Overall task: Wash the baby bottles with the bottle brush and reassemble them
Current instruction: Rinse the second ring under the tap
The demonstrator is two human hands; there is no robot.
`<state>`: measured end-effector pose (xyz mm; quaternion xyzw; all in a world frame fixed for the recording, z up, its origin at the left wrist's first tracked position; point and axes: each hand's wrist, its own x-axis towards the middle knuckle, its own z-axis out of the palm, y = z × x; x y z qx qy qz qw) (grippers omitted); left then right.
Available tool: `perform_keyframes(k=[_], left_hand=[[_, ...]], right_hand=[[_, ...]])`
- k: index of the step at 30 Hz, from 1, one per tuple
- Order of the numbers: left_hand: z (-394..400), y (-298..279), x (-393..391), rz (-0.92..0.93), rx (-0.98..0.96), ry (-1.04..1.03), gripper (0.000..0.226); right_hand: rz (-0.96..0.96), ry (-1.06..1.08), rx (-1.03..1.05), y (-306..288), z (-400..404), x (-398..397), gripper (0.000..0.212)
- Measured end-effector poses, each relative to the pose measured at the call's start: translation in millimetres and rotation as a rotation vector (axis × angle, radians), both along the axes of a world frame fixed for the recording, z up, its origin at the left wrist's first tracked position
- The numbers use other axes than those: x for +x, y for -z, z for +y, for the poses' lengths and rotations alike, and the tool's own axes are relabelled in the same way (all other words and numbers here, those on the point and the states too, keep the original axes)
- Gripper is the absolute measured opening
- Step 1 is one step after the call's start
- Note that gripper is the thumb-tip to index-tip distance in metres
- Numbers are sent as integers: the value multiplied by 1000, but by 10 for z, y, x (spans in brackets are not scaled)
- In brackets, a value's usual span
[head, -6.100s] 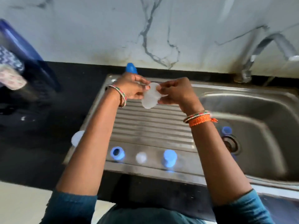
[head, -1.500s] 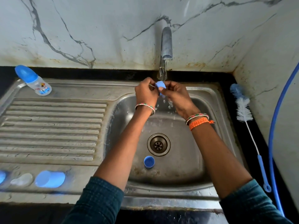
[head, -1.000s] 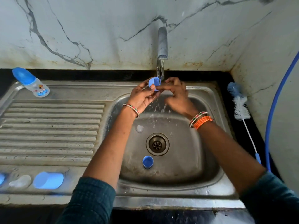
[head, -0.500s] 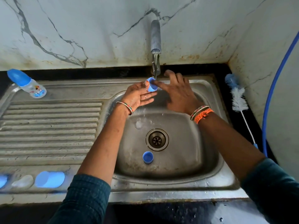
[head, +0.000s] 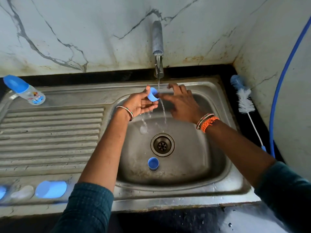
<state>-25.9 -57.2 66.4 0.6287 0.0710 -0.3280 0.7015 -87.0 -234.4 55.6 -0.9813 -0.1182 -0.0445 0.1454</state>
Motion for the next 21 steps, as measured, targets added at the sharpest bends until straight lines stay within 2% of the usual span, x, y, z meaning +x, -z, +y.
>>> perform_keyframes(k=[1,2,5,7,10,12,14,16,19,21], left_hand=[[25,-31,8,47,2,41,39],[44,-47,13,85,-1,71,42],[26,-67,-13,129,2,131,54],[-51,-35,-46,103,29,138,55],[-123,49,-61,24,-82,4,30],[-119,89,-50,-12,-196,-83,12],[-94,109,-31,-28,-218,-124,9],[-63,110,0,6,-187,-156,11],[-25,72,12,121,-156,-156,19],[-25,46,11,178,-180,-148,23]], right_hand=[[-70,-25,-74,11,-30,8,65],[-111,-33,-56,28,-33,15,58],[-172,-31,195,130,34,27,34],[-187,26,321,172,84,27,31],[-132,176,513,128,180,38,35],[-108,230,619,106,240,47,25],[-45,204,691,103,250,54,18],[27,113,632,94,168,64,26],[-20,-1,161,33,-15,133,47],[-92,-43,-38,-7,-53,143,60]])
